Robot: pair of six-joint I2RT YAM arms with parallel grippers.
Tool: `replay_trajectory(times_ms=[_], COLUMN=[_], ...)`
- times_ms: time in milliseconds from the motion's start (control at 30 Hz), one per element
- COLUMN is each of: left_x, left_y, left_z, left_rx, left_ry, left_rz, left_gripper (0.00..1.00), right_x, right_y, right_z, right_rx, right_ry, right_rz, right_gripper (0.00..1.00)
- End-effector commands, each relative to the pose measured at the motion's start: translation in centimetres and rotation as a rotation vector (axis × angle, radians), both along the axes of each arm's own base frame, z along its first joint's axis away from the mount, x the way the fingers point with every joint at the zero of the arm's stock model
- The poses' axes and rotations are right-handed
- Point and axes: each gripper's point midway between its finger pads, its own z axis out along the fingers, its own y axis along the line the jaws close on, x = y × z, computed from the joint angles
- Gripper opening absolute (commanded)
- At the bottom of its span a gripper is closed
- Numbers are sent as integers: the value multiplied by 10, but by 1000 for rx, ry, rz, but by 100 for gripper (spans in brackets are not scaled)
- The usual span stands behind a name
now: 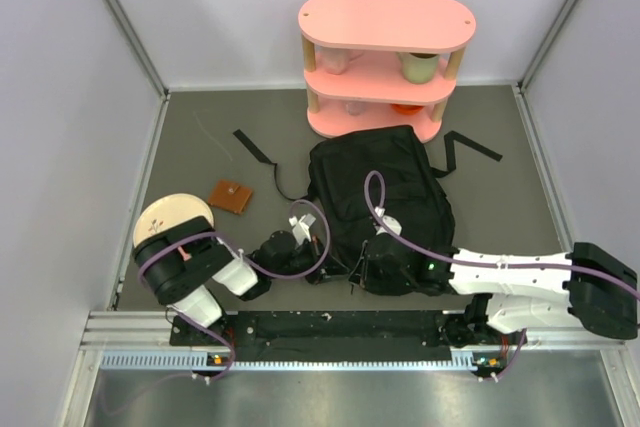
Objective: Pack the student bag
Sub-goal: Zip the student bag at the center of the board.
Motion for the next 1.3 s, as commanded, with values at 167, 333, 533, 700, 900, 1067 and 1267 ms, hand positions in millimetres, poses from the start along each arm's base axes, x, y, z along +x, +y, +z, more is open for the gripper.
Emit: replay_trajectory(times_ms=[167,333,533,700,900,1067,1267], left_x=[13,20,22,25,28,26,21], left_y=[19,33,43,57,71,63,49], left_z=[17,19,20,22,21,39,49], left_rx=[166,283,290,269,304,236,173], left_ry=[-263,-342,-359,-366,-390,-429,-434], left_rz=[-37,-61,-55,-42,-31,-79,-156], left_gripper=[0,0,0,0,0,0,4], right_x=[-8,-15,-16,-17,-17,-17,-23], right_y=[-27,-24,-21,-25,-23,-11,8], right_z=[6,11,12,8,7,16,24], right_rx=[13,28,15,0,-17,11,71], right_ry=[2,11,14,20,23,5,24], right_rz=[-6,50,83,88,121,168,232], right_gripper=[0,0,0,0,0,0,0])
